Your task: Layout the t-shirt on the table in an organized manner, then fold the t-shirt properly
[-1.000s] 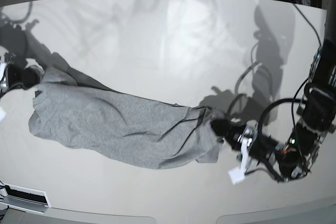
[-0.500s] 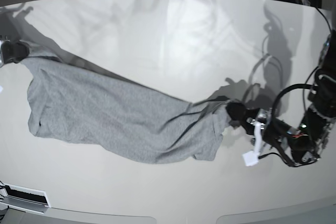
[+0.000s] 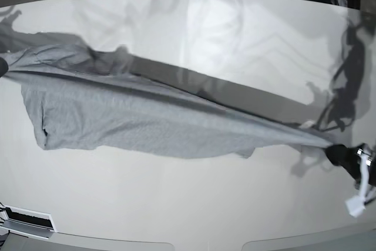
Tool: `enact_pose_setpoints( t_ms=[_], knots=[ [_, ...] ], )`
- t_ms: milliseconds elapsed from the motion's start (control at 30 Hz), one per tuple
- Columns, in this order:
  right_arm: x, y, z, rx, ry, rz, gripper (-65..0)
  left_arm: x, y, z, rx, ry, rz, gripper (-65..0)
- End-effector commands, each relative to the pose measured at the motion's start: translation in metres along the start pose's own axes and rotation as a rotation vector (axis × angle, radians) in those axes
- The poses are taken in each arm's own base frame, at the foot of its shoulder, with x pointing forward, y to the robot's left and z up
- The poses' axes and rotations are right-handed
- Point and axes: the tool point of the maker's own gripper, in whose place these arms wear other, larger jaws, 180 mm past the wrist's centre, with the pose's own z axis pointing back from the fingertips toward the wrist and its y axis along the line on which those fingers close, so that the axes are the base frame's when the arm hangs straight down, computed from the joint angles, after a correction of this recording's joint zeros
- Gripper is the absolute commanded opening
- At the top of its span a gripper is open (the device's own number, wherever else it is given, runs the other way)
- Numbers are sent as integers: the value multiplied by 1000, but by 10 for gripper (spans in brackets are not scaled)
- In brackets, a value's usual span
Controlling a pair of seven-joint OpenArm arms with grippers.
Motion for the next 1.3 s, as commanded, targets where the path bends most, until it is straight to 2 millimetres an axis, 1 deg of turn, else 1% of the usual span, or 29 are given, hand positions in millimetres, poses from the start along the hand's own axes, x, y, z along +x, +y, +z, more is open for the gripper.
enact_pose_setpoints(
  t_ms=[0, 67, 100, 267, 367, 433, 500, 567, 633, 667, 700, 767, 800, 833, 867, 933, 967, 1000, 1033, 1100, 1133, 1200, 1267],
  knots=[
    [8, -4, 13, -19, -13, 22, -650, 6, 7, 21, 44, -25, -14, -650],
    [17, 6, 13, 39, -61, 16, -650, -1, 11, 26, 57, -19, -1, -650],
    [17, 6, 13, 39, -61, 16, -650, -7, 12, 25, 56, -10, 8, -650],
    [17, 6, 13, 39, -61, 17, -650, -39, 8, 1, 14, 57, 51, -650],
    [17, 6, 13, 38, -62, 17, -650, -53, 5, -9, -5, 86, 70, -650],
    [19, 7, 12, 41, -71, 16, -650, -40, 5, -12, -6, 2, 74, -650],
    [31, 8, 11, 46, -126, 18, -650, -25, 5, -13, -8, -72, 71, -650],
    [43, -3, 9, -18, -171, 25, -650, -17, 2, -17, -20, -98, 63, -650],
    [55, -13, 8, -82, -214, 35, -650, -16, 0, -23, -19, -84, 50, -650],
    [61, -18, 9, -110, -235, 40, -631, -16, 0, -26, -19, -77, 46, -650],
    [68, -22, 10, -133, -262, 46, -556, -15, -2, -28, -23, -77, 43, -650],
    [83, -31, 18, -190, -316, 65, -382, -12, -4, -31, -32, -79, 38, -650],
    [91, -38, 25, -228, -349, 62, -310, -11, -5, -33, -35, -79, 36, -650],
    [100, -46, 34, -273, -378, 52, -262, -10, -6, -34, -38, -80, 34, -650],
    [107, -54, 42, -318, -390, 45, -239, -10, -7, -34, -40, -80, 34, -650],
    [119, -62, 57, -362, -417, 33, -239, -9, -8, -36, -43, -81, 32, -650],
    [124, -60, 61, -349, -432, 35, -239, -8, -8, -36, -46, -82, 31, -650],
    [130, -53, 64, -312, -451, 42, -239, -7, -9, -37, -47, -82, 29, -650],
    [135, -42, 64, -253, -465, 62, -239, -7, -10, -38, -50, -82, 28, -650],
    [138, -14, 60, -103, -487, 115, -239, -6, -11, -39, -53, -83, 26, -650],
    [137, -1, 55, -29, -491, 111, -239, -6, -11, -39, -53, -83, 26, -650],
    [132, 9, 40, 30, -462, 102, -239, -5, -11, -39, -53, -84, 26, -650],
    [138, 23, 24, 90, -502, 84, -239, -5, -11, -39, -53, -83, 26, -650]
  ],
)
